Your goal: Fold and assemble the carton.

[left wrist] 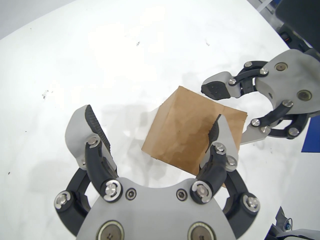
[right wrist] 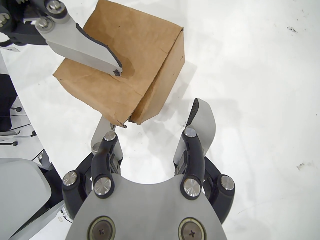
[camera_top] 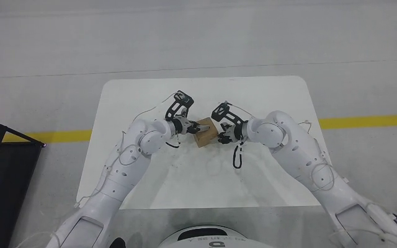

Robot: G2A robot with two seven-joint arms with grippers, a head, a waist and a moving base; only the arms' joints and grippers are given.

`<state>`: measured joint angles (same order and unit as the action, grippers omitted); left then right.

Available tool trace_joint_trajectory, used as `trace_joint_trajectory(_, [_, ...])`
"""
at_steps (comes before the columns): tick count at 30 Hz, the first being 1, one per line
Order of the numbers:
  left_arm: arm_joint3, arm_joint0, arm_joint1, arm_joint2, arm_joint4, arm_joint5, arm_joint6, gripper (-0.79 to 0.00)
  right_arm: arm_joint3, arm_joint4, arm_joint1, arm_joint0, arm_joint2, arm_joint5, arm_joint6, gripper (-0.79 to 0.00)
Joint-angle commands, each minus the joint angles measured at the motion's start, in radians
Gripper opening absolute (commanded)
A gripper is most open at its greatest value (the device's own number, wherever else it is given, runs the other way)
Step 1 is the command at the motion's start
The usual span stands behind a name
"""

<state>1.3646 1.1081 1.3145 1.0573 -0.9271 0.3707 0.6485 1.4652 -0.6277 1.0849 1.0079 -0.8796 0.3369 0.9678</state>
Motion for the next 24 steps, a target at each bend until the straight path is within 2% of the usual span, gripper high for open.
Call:
trace_joint_trajectory(1, [-0.006, 0.000, -0.002, 0.002, 0.004, 0.008, -0.002, 0.000, 0.001, 0.003, 0.000, 0.001, -0.001, 0.005, 0.001, -0.222])
trace_joint_trajectory(6, [-0.016, -0.002, -0.004, 0.001, 0.008, 0.016, -0.007, 0.000, 0.002, 0.013, 0.000, 0.002, -0.001, 0.016, 0.006, -0.212])
trace_joint_trajectory(9, [-0.022, -0.004, -0.005, 0.000, 0.012, 0.017, -0.011, 0.000, 0.000, 0.035, 0.001, 0.000, 0.003, 0.027, 0.023, -0.169])
trace_joint_trajectory(13, [-0.029, -0.007, -0.006, -0.002, 0.019, 0.020, -0.013, 0.000, -0.012, 0.085, 0.003, -0.009, 0.005, 0.044, 0.054, -0.074])
trace_joint_trajectory(15, [-0.031, -0.008, -0.007, -0.003, 0.021, 0.022, -0.015, 0.000, -0.016, 0.099, 0.003, -0.013, 0.003, 0.043, 0.056, -0.058])
trace_joint_trajectory(24, [-0.037, -0.013, -0.010, -0.010, 0.026, 0.029, -0.016, 0.000, -0.033, 0.066, 0.012, -0.023, 0.023, -0.002, 0.007, -0.129])
